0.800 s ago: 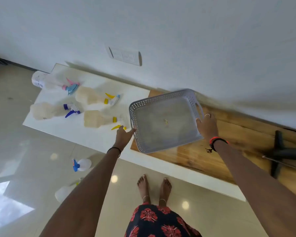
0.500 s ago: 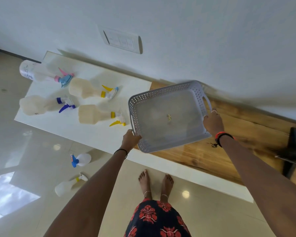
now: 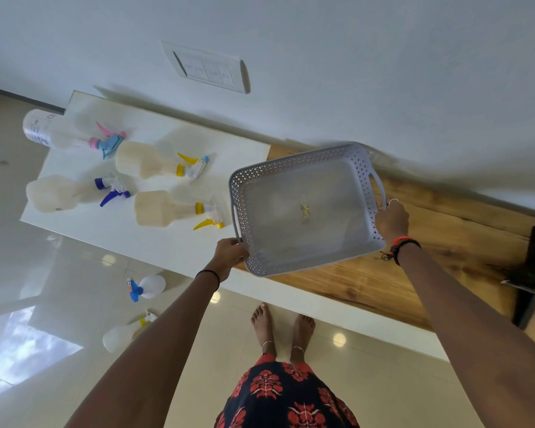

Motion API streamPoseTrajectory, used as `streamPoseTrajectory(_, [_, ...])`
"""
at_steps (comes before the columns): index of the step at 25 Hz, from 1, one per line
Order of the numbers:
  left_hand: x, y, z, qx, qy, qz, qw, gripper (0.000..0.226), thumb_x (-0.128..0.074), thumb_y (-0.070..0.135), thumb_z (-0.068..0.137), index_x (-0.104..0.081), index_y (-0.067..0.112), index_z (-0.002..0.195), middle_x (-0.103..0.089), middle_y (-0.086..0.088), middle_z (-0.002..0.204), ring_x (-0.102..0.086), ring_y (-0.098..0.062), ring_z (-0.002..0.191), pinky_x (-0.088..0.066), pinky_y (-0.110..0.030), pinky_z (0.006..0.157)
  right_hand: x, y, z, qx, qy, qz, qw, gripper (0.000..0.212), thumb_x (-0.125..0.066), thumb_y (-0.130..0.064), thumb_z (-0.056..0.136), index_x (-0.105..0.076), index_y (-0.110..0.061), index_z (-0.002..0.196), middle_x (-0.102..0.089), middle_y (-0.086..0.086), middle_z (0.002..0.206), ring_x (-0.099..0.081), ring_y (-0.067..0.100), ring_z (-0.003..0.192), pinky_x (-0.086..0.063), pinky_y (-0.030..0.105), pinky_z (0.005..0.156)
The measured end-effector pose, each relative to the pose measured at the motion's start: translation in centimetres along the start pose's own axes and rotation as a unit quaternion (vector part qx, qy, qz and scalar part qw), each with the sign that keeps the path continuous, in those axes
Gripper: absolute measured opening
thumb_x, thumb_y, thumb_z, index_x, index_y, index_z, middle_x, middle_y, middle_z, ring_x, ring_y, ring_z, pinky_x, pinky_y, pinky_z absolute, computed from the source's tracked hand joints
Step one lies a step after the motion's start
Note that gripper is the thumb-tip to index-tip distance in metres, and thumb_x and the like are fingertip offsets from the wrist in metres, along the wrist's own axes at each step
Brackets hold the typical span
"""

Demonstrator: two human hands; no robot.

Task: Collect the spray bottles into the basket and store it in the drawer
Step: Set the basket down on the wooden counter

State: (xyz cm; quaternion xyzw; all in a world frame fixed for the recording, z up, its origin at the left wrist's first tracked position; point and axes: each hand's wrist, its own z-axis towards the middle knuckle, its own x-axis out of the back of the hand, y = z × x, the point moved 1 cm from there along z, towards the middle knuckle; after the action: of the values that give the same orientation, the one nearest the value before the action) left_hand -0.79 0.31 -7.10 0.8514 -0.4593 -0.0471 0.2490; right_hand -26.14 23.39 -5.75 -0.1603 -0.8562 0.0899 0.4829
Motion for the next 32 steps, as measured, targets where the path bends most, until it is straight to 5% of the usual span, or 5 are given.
streamPoseTrajectory(6, [-0.9,1.5,0.4,-0.023,0.037,0.028,0.999,0.03,-0.046,-0.019,0.075,-0.059,0.006,0.066,-0.056,-0.014,0.091,-0.05,-0.025,0.085,-0.046,-0.035,0.079,0.3,3.0,-1.2,-0.061,0.028,0.084,0.994,0.023,-0.042,0.003,0.092,-0.06,0.006,0.106,-0.066,0.026,0.106,-0.064,0.041,0.09,-0.057,0.045,0.073])
streamPoseTrajectory(14, [-4.3,3.5,0.9,-0.091,0.035,0.091,0.991,0.025,-0.056,-0.001,0.086,-0.07,-0.002,0.106,-0.067,-0.01,0.096,-0.061,-0.023,0.091,-0.051,-0.041,0.094,0.9,8.5,-3.1,-0.146,0.053,0.183,0.971,0.029,-0.044,0.002,0.093,-0.061,0.002,0.116,-0.065,0.023,0.115,-0.063,0.038,0.103,-0.046,0.033,0.073])
streamPoseTrajectory(20, [-7.4,3.8,0.3,-0.105,-0.013,0.102,0.989,0.021,-0.051,-0.001,0.092,-0.068,0.0,0.104,-0.065,-0.004,0.084,-0.059,-0.012,0.073,-0.049,-0.017,0.061,2.1,11.7,-3.4,-0.176,0.068,0.2,0.961,0.029,-0.048,-0.001,0.093,-0.061,0.004,0.118,-0.064,0.024,0.118,-0.062,0.039,0.106,-0.049,0.036,0.077])
streamPoseTrajectory(26, [-8.5,3.5,0.2,-0.098,-0.031,0.12,0.987,0.027,-0.049,0.001,0.095,-0.062,-0.005,0.118,-0.065,-0.012,0.105,-0.058,-0.018,0.094,-0.045,-0.016,0.064,2.8,12.9,-3.2,-0.175,0.049,0.202,0.962,0.031,-0.043,0.001,0.095,-0.059,0.003,0.122,-0.062,0.024,0.121,-0.06,0.038,0.109,-0.046,0.032,0.078])
streamPoseTrajectory(32, [-7.9,4.0,-1.7,-0.131,0.018,0.156,0.979,0.037,-0.051,0.008,0.095,-0.055,0.0,0.13,-0.063,-0.012,0.121,-0.057,-0.02,0.11,-0.043,-0.027,0.091,3.9,11.5,-3.6,-0.185,0.019,0.198,0.962,0.036,-0.044,-0.001,0.091,-0.046,0.008,0.126,-0.054,0.027,0.128,-0.056,0.033,0.1,-0.044,0.035,0.077])
